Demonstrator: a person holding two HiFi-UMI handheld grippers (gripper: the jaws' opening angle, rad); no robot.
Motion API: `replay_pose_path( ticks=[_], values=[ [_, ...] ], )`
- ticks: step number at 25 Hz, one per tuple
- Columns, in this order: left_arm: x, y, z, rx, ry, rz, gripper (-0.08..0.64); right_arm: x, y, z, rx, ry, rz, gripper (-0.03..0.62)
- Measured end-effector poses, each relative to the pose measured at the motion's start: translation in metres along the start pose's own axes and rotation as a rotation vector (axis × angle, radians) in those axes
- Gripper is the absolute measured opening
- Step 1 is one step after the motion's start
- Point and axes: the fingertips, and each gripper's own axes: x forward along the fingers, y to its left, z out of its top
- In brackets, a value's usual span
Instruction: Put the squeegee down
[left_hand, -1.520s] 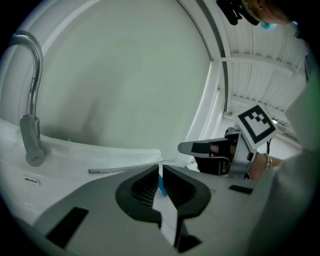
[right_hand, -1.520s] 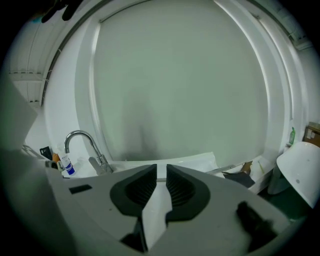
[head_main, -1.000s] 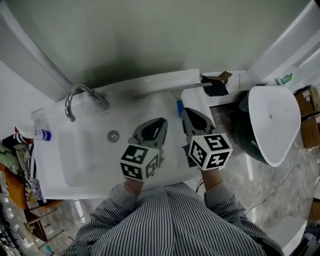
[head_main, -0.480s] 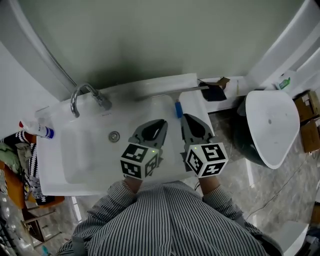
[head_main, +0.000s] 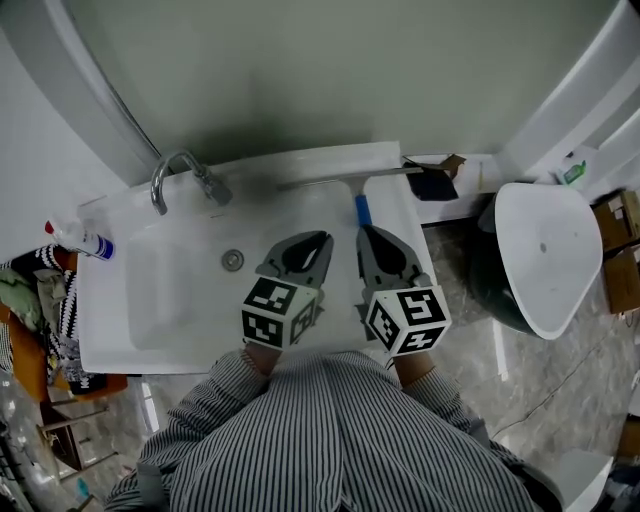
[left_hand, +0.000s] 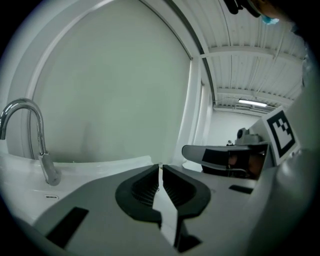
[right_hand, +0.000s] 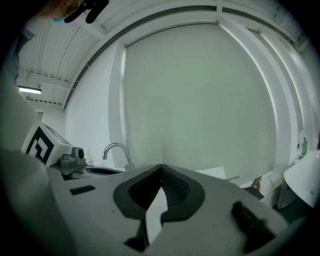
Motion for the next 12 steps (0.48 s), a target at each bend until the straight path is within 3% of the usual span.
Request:
replay_pose_path(
  ticks=[12],
  values=[
    [-0.003, -0.010, -0.006, 0.009, 0.009, -0.008, 0.032, -0.010, -0.001, -0.012, 0.066, 0.005, -0.022, 0.015]
  ],
)
